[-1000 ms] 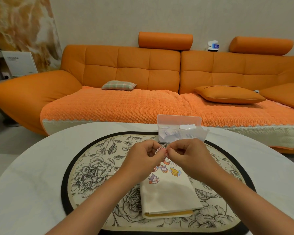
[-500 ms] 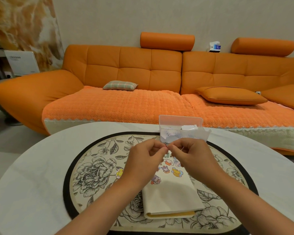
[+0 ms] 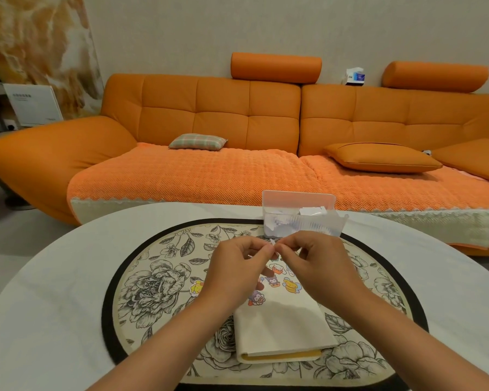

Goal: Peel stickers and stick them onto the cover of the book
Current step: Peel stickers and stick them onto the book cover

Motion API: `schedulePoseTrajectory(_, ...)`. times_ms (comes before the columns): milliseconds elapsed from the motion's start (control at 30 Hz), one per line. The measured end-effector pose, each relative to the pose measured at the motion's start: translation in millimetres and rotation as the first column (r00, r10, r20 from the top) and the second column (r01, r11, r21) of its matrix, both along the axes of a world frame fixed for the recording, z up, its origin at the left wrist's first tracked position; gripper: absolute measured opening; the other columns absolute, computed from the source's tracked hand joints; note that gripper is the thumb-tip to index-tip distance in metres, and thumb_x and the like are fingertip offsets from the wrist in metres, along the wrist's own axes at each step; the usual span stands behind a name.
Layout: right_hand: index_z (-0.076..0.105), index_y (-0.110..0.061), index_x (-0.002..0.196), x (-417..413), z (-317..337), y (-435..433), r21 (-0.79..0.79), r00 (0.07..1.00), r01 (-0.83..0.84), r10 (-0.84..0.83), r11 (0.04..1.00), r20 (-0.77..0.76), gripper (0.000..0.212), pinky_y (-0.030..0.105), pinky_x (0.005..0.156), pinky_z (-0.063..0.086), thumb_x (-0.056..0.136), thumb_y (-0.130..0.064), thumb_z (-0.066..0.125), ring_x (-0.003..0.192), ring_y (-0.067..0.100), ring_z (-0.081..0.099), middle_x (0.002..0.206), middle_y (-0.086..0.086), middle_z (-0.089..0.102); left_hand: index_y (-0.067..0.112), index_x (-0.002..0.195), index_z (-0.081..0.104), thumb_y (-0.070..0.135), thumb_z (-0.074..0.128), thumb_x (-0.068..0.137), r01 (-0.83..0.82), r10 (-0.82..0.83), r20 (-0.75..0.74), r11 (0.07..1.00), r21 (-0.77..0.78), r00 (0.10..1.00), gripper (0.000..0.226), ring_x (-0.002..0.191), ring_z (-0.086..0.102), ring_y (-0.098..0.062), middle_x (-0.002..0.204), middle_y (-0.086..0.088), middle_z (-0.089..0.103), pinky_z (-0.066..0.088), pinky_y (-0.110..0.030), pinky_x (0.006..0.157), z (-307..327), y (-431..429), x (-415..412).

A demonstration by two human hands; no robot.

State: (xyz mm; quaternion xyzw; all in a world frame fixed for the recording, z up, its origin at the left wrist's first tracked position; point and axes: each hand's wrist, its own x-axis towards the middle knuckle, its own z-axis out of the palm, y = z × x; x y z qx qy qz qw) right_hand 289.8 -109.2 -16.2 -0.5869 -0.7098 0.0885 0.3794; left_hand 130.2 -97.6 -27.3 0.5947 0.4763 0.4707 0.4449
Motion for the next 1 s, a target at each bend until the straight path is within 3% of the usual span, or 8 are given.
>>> schedulePoseTrajectory(267, 0.076, -0.033, 0.079, -2.0, 2.1, -0.9, -0.097, 0.987, 0.0, -0.015, 0.995, -0.158, 0.016, 0.011, 0.05, 0.04, 0.092, -0.03, 0.067, 0.054, -0.003, 0.057, 0.061, -0.03, 0.062, 0.018, 0.086, 0.069, 0.016, 0.06, 0.098, 0.045, -0.044, -0.033, 0.998, 0.035, 0.998, 0.015, 0.06, 0.067, -0.011, 0.083, 0.003, 0.072, 0.057, -0.035, 0.049, -2.5, 1.8, 1.1)
schedulePoseTrajectory(467, 0.078, -0.02, 0.076, -4.1, 12.9, -3.4, -0.216, 0.902, -0.121, 0.016, 0.969, -0.432, 0.018, 0.02, 0.044, 0.04, 0.092, -0.024, 0.069, 0.046, 0.011, 0.053, 0.067, -0.004, 0.071, 0.02, 0.086, 0.068, 0.016, 0.059, 0.099, 0.073, -0.073, 0.008, 0.997, 0.039, 0.997, 0.016, 0.061, 0.065, -0.011, 0.078, 0.007, 0.07, 0.055, -0.034, 0.048, -1.2, 3.4, -1.6)
schedulePoseTrajectory(567, 0.079, -0.015, 0.078, -4.9, 16.7, -5.2, -0.262, 0.865, -0.145, -0.007, 0.954, -0.502, 0.015, 0.02, 0.043, 0.039, 0.09, -0.02, 0.072, 0.044, 0.011, 0.051, 0.068, 0.002, 0.072, 0.019, 0.088, 0.069, 0.015, 0.06, 0.099, 0.085, -0.084, -0.01, 0.994, 0.063, 0.996, 0.014, 0.062, 0.064, -0.011, 0.076, 0.009, 0.069, 0.054, -0.031, 0.046, -0.8, 4.3, -3.9)
schedulePoseTrajectory(733, 0.078, -0.02, 0.074, -5.5, 14.2, -7.0, -0.246, 0.897, -0.094, -0.025, 0.965, -0.441, 0.017, 0.018, 0.042, 0.038, 0.09, -0.021, 0.071, 0.041, 0.007, 0.049, 0.052, -0.007, 0.063, 0.017, 0.088, 0.069, 0.014, 0.06, 0.098, 0.087, -0.084, -0.035, 0.993, 0.08, 0.996, 0.014, 0.061, 0.064, -0.011, 0.078, 0.005, 0.069, 0.055, -0.035, 0.048, -2.1, 3.3, -4.0)
schedulePoseTrajectory(867, 0.077, -0.029, 0.073, -6.9, 9.0, -5.7, -0.164, 0.951, -0.041, -0.012, 0.986, -0.31, 0.019, 0.027, 0.049, 0.045, 0.09, -0.026, 0.069, 0.047, 0.008, 0.054, 0.061, -0.01, 0.069, 0.018, 0.085, 0.067, 0.016, 0.059, 0.099, 0.074, -0.068, -0.058, 0.992, 0.105, 0.996, 0.016, 0.06, 0.064, -0.01, 0.08, 0.001, 0.07, 0.054, -0.037, 0.048, -3.8, 0.5, -1.7)
schedulePoseTrajectory(1000, 0.076, -0.029, 0.075, -7.8, 8.4, -5.1, -0.143, 0.961, -0.024, -0.017, 0.989, -0.278, 0.018, 0.016, 0.047, 0.042, 0.09, -0.024, 0.068, 0.046, 0.001, 0.053, 0.056, -0.016, 0.065, 0.019, 0.084, 0.065, 0.018, 0.058, 0.099, 0.072, -0.064, -0.069, 0.99, 0.119, 0.996, 0.017, 0.061, 0.065, -0.01, 0.081, 0.002, 0.07, 0.054, -0.038, 0.048, -5.0, -0.6, -1.1)
